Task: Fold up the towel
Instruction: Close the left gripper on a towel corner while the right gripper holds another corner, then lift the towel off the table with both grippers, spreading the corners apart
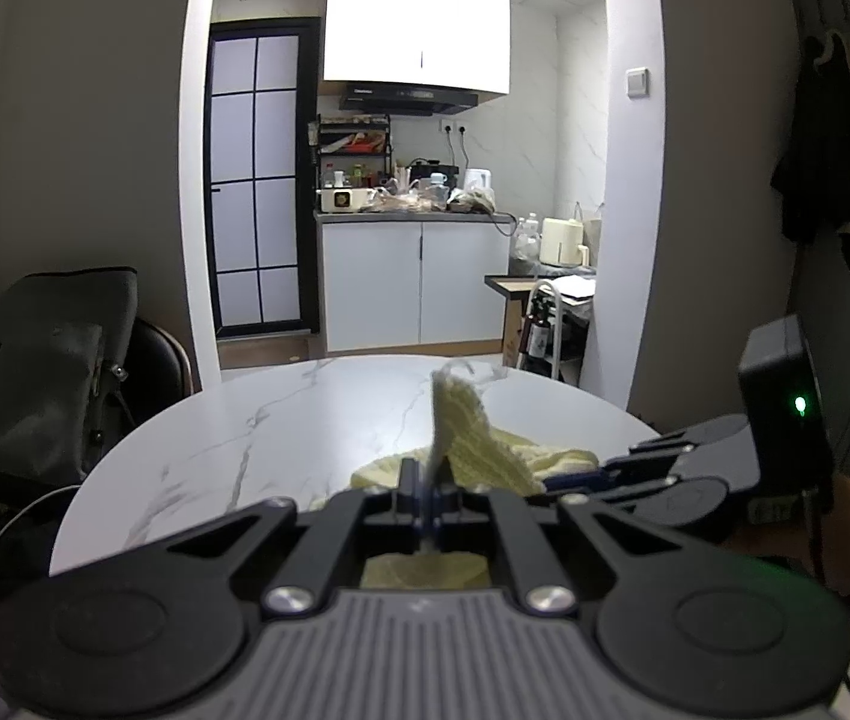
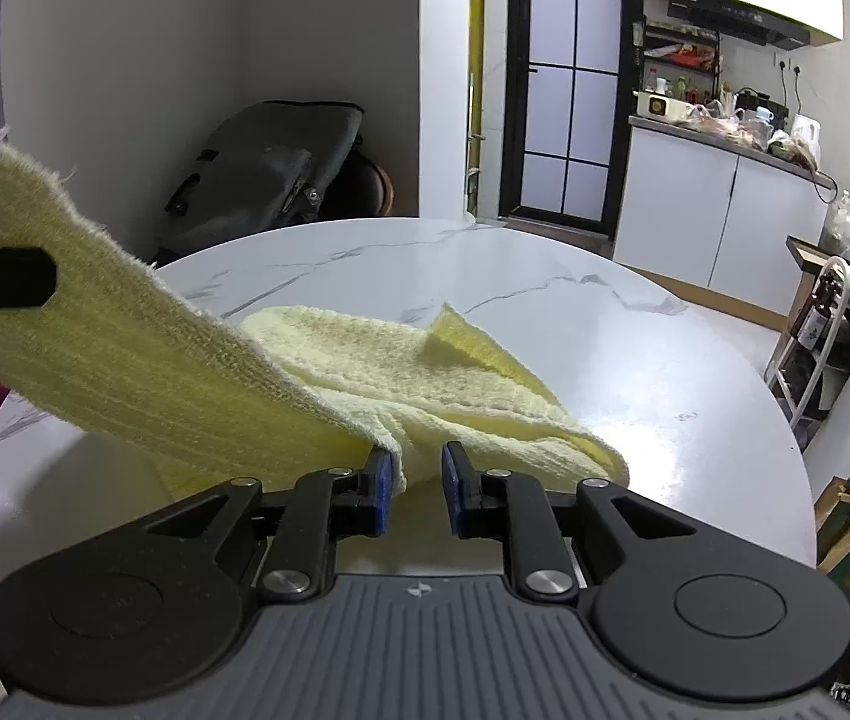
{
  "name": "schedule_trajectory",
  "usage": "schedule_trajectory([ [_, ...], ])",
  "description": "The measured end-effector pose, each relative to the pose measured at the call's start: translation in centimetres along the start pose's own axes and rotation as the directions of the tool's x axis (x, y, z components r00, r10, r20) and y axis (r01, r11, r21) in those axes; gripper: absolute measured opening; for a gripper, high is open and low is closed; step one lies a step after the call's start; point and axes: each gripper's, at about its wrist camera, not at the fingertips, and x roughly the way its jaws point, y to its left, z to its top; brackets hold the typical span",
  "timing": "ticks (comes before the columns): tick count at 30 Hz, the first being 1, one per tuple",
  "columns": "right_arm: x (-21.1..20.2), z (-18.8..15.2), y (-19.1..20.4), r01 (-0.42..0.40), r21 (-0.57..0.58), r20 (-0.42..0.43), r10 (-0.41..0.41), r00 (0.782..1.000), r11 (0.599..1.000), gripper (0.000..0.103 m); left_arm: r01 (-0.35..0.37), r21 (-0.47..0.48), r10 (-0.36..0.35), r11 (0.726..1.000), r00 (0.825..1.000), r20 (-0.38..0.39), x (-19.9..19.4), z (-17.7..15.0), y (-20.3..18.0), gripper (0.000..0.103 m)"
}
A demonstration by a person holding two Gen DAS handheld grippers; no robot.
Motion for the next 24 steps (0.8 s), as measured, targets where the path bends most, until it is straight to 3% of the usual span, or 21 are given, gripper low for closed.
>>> schedule_trajectory([
  [5, -0.3, -0.3, 0.6, -0.014, 0.006, 0.008, 0.014, 1.000, 1.000, 0.033, -0.003, 0.004, 0.003, 1.000, 1.000, 0.004, 0.0, 0.3, -0.1, 0.004],
  [10, -0.1, -0.3, 1.5, -0.018, -0.031, 0.009, 0.018, 1.000, 0.999, 0.034, -0.001, 0.009, 0.001, 1.000, 1.000, 0.003, 0.1, 0.3, -0.1, 0.004],
  [12, 0.4, -0.4, 1.4, -0.024, -0.029, -0.007, 0.023, 1.000, 0.999, 0.031, -0.002, 0.009, 0.001, 1.000, 1.000, 0.002, 0.1, 0.3, -0.1, 0.004],
  [13, 0.4, -0.5, 1.3, -0.020, -0.033, -0.009, 0.020, 1.000, 0.999, 0.026, -0.002, 0.008, 0.002, 1.000, 1.000, 0.002, 0.1, 0.3, -0.1, 0.004],
  [14, 0.4, -0.5, 1.2, -0.016, -0.037, -0.011, 0.016, 1.000, 0.999, 0.015, -0.003, 0.008, 0.002, 1.000, 1.000, 0.002, 0.1, 0.3, 0.0, 0.004],
  [16, 0.3, -0.5, 0.9, -0.012, -0.051, -0.013, 0.011, 1.000, 0.999, 0.008, -0.005, 0.005, 0.005, 1.000, 1.000, 0.003, 0.2, 0.3, 0.0, 0.004],
  [24, -2.5, 1.0, 0.1, 0.055, -0.112, 0.035, -0.051, 0.998, 0.992, 0.004, -0.002, -0.017, 0.002, 1.000, 1.000, 0.024, 0.7, 0.3, 0.3, 0.004],
])
